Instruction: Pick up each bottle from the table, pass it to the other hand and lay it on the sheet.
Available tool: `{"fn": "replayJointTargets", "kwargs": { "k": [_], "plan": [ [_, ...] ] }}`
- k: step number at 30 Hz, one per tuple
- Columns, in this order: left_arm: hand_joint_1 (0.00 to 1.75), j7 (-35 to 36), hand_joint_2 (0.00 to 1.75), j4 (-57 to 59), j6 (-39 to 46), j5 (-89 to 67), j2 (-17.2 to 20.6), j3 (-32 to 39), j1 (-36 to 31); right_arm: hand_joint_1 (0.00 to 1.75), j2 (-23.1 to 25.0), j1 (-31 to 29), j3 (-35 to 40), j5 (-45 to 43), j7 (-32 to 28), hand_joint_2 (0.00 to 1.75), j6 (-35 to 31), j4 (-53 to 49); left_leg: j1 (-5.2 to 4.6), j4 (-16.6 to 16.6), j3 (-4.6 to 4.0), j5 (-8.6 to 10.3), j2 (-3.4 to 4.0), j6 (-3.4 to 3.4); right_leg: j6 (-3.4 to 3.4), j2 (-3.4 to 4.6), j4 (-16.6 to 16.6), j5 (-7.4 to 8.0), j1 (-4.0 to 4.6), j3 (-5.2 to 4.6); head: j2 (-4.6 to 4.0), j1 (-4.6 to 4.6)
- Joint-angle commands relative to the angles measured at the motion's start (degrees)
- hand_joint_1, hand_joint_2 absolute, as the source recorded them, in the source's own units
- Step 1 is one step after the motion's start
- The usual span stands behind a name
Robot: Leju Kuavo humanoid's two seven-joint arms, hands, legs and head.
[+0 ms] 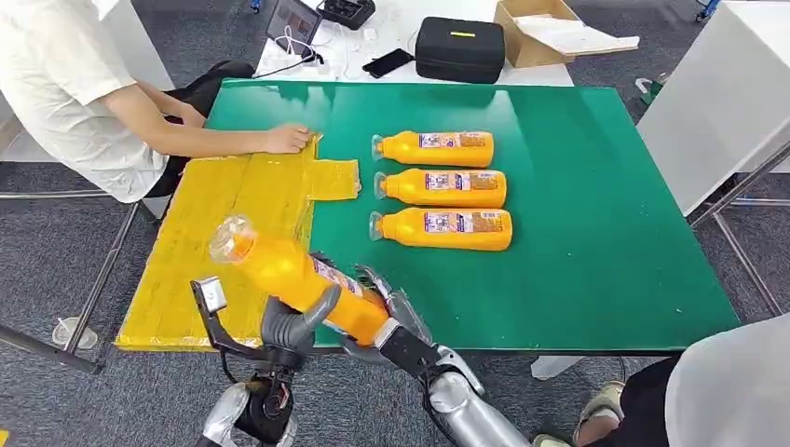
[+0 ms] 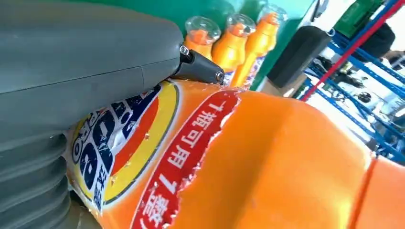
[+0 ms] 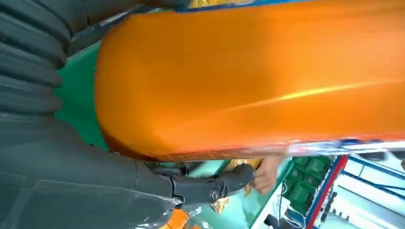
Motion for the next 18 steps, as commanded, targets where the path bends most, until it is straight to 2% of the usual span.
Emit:
{"fn": "replayJointTargets", "kwargs": {
  "k": [1, 2, 4, 6, 7, 8, 12, 13, 14, 16, 17, 18],
  "plan": [
    [1.75, -0.87, 1.75, -1.69, 0.32, -0.09, 0.95, -0.21, -1.73, 0.00, 0.61, -0.95, 1.63, -1.07, 1.02, 1.75, 0.84, 5.82, -0.02, -0.02, 0.33, -0.12, 0.04, 0.05, -0.11, -0.06, 0.00, -0.13, 0.02, 0.32, 0.00, 0.00],
    [1.75, -0.94, 1.75, -2.08, 1.42, -0.07, 0.79, 0.46, -1.61, 0.00, 0.82, -0.68, 1.30, -1.38, 0.83, 0.00, 0.36, 5.77, 0.00, -0.02, 0.21, -0.07, 0.02, 0.04, -0.08, -0.06, -0.02, -0.07, 0.03, 0.21, 0.00, 0.00],
    [1.75, -1.26, 1.75, -3.16, 4.10, -0.99, 0.75, 1.45, -1.58, 0.00, 0.96, -0.18, 0.98, -1.71, 0.84, 0.00, -0.68, 5.48, -0.02, -0.03, 0.36, -0.13, 0.04, 0.06, -0.13, -0.07, 0.00, -0.14, 0.03, 0.35, 0.00, 0.00],
    [1.75, -3.46, 1.75, -4.55, 7.89, -4.49, 1.08, 2.20, -1.89, 0.00, 1.10, 0.88, -0.62, -0.63, -0.67, 0.00, -6.87, 4.48, -0.01, -0.03, 0.30, -0.11, 0.06, 0.04, -0.12, -0.03, -0.01, -0.11, 0.02, 0.29, 0.00, 0.00],
    [1.75, -5.79, 1.75, -5.95, 13.79, -10.56, 1.68, 2.39, -1.82, 0.00, 1.99, 2.39, -4.33, 0.76, -4.86, 0.00, -19.00, 2.45, -0.03, -0.04, 0.36, -0.12, 0.01, 0.05, -0.14, -0.11, 0.00, -0.15, 0.02, 0.36, 0.00, 0.00],
    [1.75, -7.16, 1.75, -7.14, 18.20, -15.39, 2.07, 2.10, -1.57, 0.00, 1.17, 2.77, -5.50, 1.64, -5.56, 0.00, -23.65, 0.85, 0.02, -0.02, 0.18, -0.07, -0.02, 0.02, -0.10, -0.10, -0.01, -0.08, 0.05, 0.18, 0.00, -0.02],
    [1.75, -6.94, 1.75, -7.53, 18.25, -15.54, 2.12, 2.35, -1.36, 0.00, 0.19, 3.02, -6.02, 1.37, -5.10, 0.00, -22.74, -0.92, -0.04, -0.02, 0.27, -0.11, -0.01, 0.05, -0.11, -0.12, 0.02, -0.14, 0.00, 0.25, 0.00, 0.00],
    [1.75, -8.51, 1.75, -6.93, 22.00, -19.76, 2.48, 1.71, -1.65, 0.00, 0.96, 3.77, -8.30, 1.06, -5.93, 0.00, -26.89, -2.26, -0.04, -0.03, 0.14, -0.06, -0.01, 0.04, -0.07, -0.08, 0.01, -0.08, -0.01, 0.14, 0.00, 0.00],
    [1.75, -9.92, 1.75, -6.61, 29.14, -28.66, 2.92, 0.22, -1.91, 0.00, 0.05, 5.93, -11.34, -2.79, -5.93, 0.00, -33.65, -9.82, -0.03, -0.02, 0.27, -0.12, 0.03, 0.06, -0.10, -0.07, 0.00, -0.12, 0.01, 0.27, 0.00, -0.02],
    [1.61, -7.96, 1.75, -3.69, 41.88, -48.81, 6.00, -2.01, -3.68, 0.00, 2.16, 9.59, -25.55, 2.19, -5.93, 0.00, -34.78, -25.34, -0.05, 0.00, 0.09, -0.04, -0.08, 0.05, -0.07, -0.16, 0.05, -0.09, -0.02, 0.11, 0.00, 0.00],
    [1.61, -6.72, 1.75, -2.28, 41.88, -61.39, 5.60, 2.31, -3.64, 0.00, 2.04, 10.17, -30.14, 2.52, -5.93, 0.00, -34.78, -30.91, -0.04, 0.01, 0.23, -0.10, -0.07, 0.06, -0.11, -0.17, 0.05, -0.15, -0.01, 0.24, 0.00, 0.02],
    [1.69, -4.69, 1.75, -0.82, 41.88, -70.56, 5.28, 6.46, -3.87, 0.00, 3.49, 10.32, -35.38, 3.49, -5.93, 0.00, -34.78, -36.45, -0.12, -0.03, -0.08, 0.05, -0.18, 0.04, -0.06, -0.24, 0.09, -0.07, -0.11, -0.07, 0.00, 0.00]
  ]
}}
